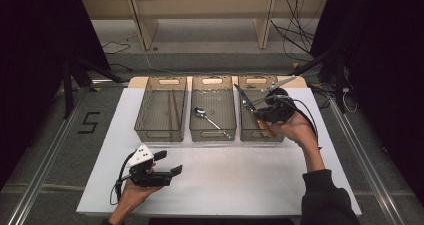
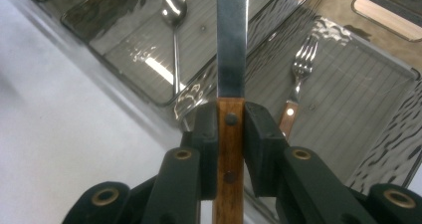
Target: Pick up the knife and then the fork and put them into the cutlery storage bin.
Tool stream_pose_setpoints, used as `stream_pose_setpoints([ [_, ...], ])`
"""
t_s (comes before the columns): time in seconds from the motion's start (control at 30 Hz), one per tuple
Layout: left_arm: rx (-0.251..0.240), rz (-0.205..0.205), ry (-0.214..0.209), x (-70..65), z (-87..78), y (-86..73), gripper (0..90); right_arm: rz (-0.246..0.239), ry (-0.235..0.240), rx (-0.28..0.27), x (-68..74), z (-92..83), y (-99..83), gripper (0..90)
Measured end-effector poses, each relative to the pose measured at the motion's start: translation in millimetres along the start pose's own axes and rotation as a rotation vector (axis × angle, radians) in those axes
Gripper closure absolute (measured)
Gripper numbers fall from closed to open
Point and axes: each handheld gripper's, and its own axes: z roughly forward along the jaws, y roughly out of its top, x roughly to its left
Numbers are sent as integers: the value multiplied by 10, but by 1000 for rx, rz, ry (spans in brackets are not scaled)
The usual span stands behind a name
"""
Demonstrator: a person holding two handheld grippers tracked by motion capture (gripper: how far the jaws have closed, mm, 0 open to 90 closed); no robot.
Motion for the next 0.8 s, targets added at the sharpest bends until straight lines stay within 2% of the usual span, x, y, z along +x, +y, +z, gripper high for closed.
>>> stream_pose_setpoints([
  [0.4, -1, 1, 1, 4, -3, 0, 160, 62, -28, 11, -196, 50, 209, 775],
  [0.8, -1, 0, -1, 2, -1, -1, 160, 140, -77, 22, -437, 195, 217, 775],
])
